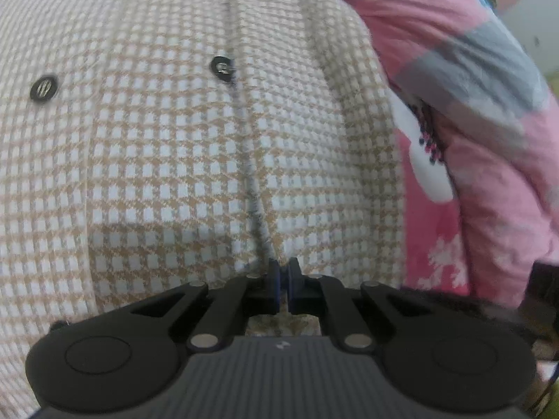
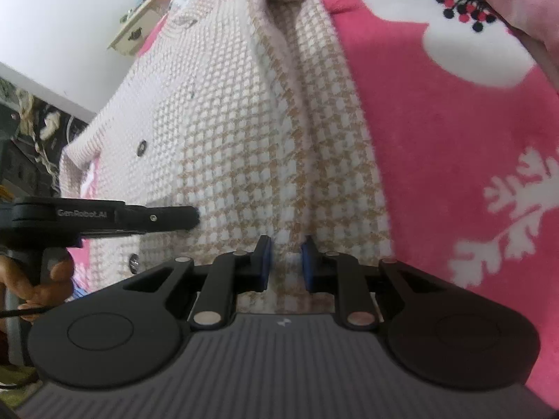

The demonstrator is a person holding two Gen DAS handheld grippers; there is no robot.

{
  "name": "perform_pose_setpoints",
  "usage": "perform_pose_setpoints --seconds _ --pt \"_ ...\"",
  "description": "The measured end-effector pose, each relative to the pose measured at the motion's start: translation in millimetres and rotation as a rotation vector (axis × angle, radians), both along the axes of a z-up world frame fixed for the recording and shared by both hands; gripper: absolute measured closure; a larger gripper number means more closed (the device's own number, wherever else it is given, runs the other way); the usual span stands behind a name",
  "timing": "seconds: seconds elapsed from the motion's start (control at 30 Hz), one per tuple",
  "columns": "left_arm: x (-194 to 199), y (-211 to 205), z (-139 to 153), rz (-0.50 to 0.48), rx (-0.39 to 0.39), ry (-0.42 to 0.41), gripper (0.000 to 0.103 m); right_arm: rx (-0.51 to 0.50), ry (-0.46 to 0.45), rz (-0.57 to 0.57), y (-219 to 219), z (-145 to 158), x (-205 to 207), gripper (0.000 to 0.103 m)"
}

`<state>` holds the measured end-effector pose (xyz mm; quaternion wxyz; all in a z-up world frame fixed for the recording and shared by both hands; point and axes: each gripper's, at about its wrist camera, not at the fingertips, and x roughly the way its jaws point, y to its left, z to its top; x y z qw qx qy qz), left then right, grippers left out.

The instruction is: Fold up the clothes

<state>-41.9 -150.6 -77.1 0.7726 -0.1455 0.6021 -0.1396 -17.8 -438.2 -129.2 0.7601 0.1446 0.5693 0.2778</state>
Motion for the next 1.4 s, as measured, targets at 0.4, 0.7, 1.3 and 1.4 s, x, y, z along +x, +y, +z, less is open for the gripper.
perform_pose_setpoints --seconds 0.4,0.7,1.3,1.4 --pt "-3.8 2.4 41.3 -0.063 0.081 -0.223 0.077 -0.267 -0.228 0.098 -0.5 62.8 24.7 0.073" --pt "13.3 -26.6 -12.7 -0.117 0.026 -0.105 0.082 -0.206 -0.54 0.112 95.7 64.7 125.5 0.088" --pt "5.2 10.9 -14.0 -0.052 -0.102 -0.105 0.083 -0.328 -0.441 0.088 124.8 -3.2 242.1 0.099" --pt "1.0 16.2 -5.5 -0.055 -0.116 -0.125 0.08 -0.366 -0.472 0.134 115.3 29.8 223.7 0.097"
